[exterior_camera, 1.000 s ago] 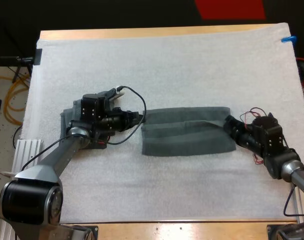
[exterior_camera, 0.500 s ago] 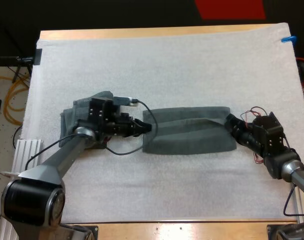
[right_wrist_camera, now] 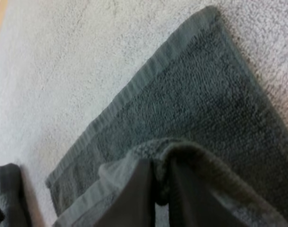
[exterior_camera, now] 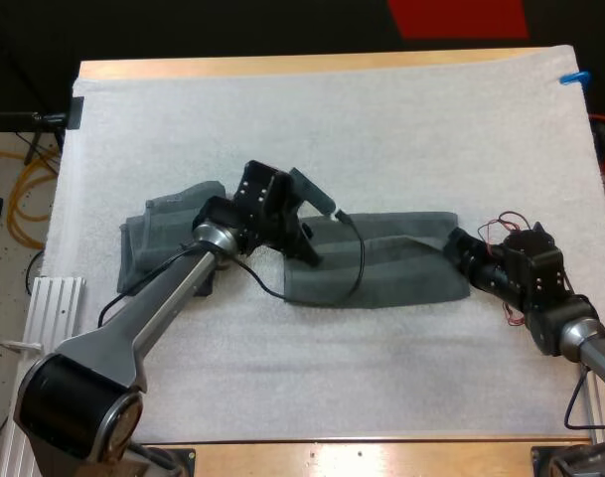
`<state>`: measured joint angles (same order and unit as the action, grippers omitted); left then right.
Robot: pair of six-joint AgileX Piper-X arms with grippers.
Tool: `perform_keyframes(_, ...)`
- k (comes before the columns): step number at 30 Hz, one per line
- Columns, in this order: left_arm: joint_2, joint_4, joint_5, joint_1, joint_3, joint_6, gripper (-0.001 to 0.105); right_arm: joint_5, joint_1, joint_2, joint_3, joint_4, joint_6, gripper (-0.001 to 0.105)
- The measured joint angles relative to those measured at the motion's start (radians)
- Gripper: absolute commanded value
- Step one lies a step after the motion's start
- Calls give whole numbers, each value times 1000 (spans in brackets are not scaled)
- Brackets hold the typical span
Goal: Pick towel from pile fold and stack
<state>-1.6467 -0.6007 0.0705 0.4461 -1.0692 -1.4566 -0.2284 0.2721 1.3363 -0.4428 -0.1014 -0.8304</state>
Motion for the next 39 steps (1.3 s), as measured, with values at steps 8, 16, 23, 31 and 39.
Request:
perform_keyframes(8, -69, -119, -26, 20, -25, 20, 45, -14, 0, 0, 0, 0, 0, 0)
perform_keyframes(16, -153, -195, -28, 20, -141, 20, 45, -25, 0, 0, 0, 0, 0, 0)
perform_keyframes(23, -211, -261, -32, 20, -169, 20, 45, -32, 0, 0, 0, 0, 0, 0)
perform_keyframes(31, -230, -276, -32, 20, -180, 20, 16, -35, 0, 0, 0, 0, 0, 0)
perform_keyframes(39, -230, -284, -36, 20, -186, 20, 0, -36, 0, 0, 0, 0, 0, 0)
